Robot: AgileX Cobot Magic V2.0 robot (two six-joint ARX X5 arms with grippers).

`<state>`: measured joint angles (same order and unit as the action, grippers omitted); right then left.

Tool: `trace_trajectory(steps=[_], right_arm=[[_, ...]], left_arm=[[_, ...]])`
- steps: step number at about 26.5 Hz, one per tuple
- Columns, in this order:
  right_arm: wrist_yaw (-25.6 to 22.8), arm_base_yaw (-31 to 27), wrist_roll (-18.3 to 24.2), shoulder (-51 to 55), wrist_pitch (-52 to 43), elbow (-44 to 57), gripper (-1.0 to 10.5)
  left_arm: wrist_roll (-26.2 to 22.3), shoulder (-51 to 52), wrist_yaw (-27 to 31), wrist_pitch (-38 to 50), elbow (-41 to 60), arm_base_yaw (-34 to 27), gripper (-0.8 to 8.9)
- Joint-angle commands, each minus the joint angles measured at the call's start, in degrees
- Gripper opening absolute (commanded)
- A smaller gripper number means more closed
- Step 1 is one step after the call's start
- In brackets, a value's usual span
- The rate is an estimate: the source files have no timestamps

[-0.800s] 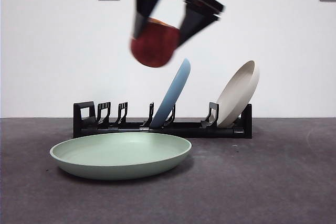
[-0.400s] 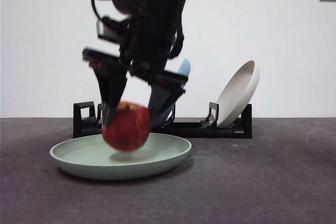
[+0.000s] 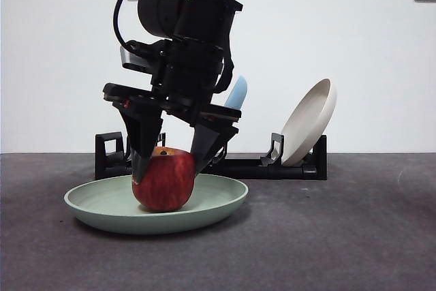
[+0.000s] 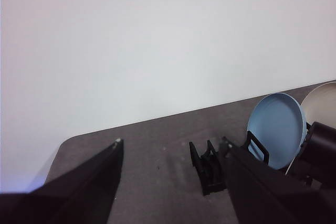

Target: Take the green plate from the plate rack,put the plate on the table,take the apple from the table,put the apple in the plate

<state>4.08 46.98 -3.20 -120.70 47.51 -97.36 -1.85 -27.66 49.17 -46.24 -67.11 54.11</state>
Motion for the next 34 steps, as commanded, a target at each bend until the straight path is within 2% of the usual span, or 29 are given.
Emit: trace_trajectory(steps=[1, 3, 9, 15, 24, 28, 29, 32, 33, 34], right_arm=[[-0.1, 0.3, -0.2, -1.5, -0.3, 0.2, 5.3], [-0.2, 0.3, -0.2, -1.5, -0.3, 0.2, 5.6], [-0.1, 0.5, -0.2, -0.3, -0.3, 0.2, 5.6], [-0.1, 0.0, -0.1, 6.0, 1.3, 0.2, 5.6], [-0.2, -2.7, 1.9, 22.6, 5.4, 0.2, 5.5], [-0.2, -4.8, 1.9, 29.9, 8.2, 0.2, 4.3], [-0.2, -5.4, 1.9, 31.6, 9.2, 0.2, 3.7], [-0.2, -7.0, 3.4, 36.0, 12.7, 0.2, 0.5], [-0.2, -7.6, 4.2, 37.3, 13.9, 0.2, -0.3], [-0.2, -8.5, 4.5, 39.0, 15.2, 0.2, -0.1]], left_arm=[[0.4, 0.2, 0.0, 0.0, 0.3, -0.2, 3.10], [0.4, 0.2, 0.0, 0.0, 0.3, -0.2, 3.10], [0.4, 0.2, -0.2, 0.0, 0.3, -0.2, 3.10], [0.6, -1.0, -0.5, 1.0, 0.3, -0.1, 3.10], [-0.6, -7.6, -11.2, 5.7, 0.3, -0.2, 3.10], [-2.9, -12.1, -15.1, 8.3, 0.3, -0.2, 3.07], [-3.5, -13.2, -15.9, 8.8, 0.3, -0.2, 2.84], [-6.0, -16.1, -18.6, 9.4, 0.3, -0.2, 0.11], [-6.3, -17.1, -19.4, 9.7, 0.3, -0.2, -0.13], [-7.1, -18.4, -19.7, 10.2, 0.3, -0.2, -0.08]])
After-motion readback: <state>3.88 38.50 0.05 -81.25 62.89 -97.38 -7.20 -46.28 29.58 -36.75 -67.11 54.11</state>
